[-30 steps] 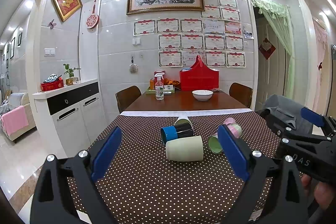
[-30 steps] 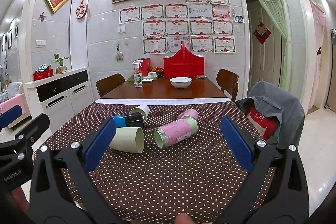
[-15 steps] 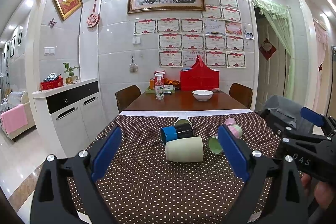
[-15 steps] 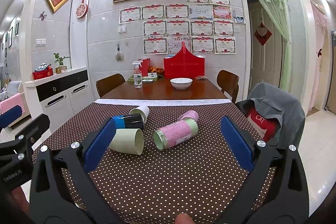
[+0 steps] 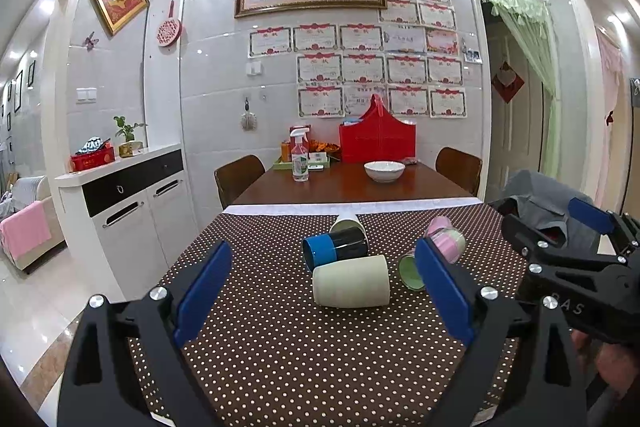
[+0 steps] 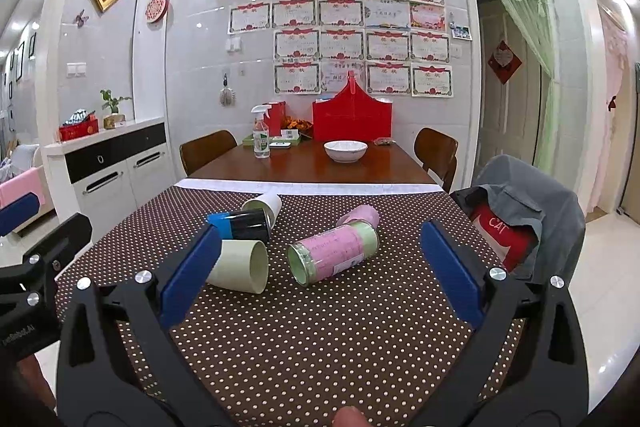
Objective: Flip cup upside down
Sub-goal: 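Reach the left gripper to the white paper cup and close on it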
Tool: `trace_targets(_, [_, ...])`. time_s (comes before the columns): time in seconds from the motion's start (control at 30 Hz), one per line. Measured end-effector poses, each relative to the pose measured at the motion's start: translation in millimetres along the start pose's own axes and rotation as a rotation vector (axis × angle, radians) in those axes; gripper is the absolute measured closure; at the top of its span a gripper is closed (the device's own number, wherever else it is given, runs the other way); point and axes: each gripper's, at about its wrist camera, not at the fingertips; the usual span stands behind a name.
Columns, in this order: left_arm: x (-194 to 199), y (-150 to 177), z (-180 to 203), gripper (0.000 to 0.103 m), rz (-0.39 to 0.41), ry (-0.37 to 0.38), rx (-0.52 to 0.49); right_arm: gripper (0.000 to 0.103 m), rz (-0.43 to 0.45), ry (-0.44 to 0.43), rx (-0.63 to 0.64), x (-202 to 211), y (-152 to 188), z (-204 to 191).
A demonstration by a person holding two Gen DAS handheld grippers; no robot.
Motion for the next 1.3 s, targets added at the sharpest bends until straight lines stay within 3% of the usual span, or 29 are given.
trace_targets(0.5, [-100.9,-8.0,-5.0,0.012,-0.147,0.051,0.004,0.006,-0.149,0.0,-0.011,-91.3,-4.6,14.5])
trace_targets(0.7, [-155.5,-16.8,-8.9,0.012,-0.255,0.122,0.022,0.006,-0.228,0.021,-0.038,-133.4,-10.4,27.2])
trace_targets(1.1, [-298.0,-26.5,-1.5,0.012,-0.561,0.252,0.046,0.006,-0.361,0.042,-0.06,-228.5,-13.4,44.8])
trace_targets(1.3, [-355.7,-27.2,1.6,0.012,-0.633,0.274,0.034,0.006,-0.419,0.039,-0.063,-268.6,-13.0,48.2])
Point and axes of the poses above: each gripper's, at about its wrist camera, not at the fingertips, and x roughly against the way its jaws point, z to its right, y to its underside, and after that the axes turned 10 degrees about -x, right-handed
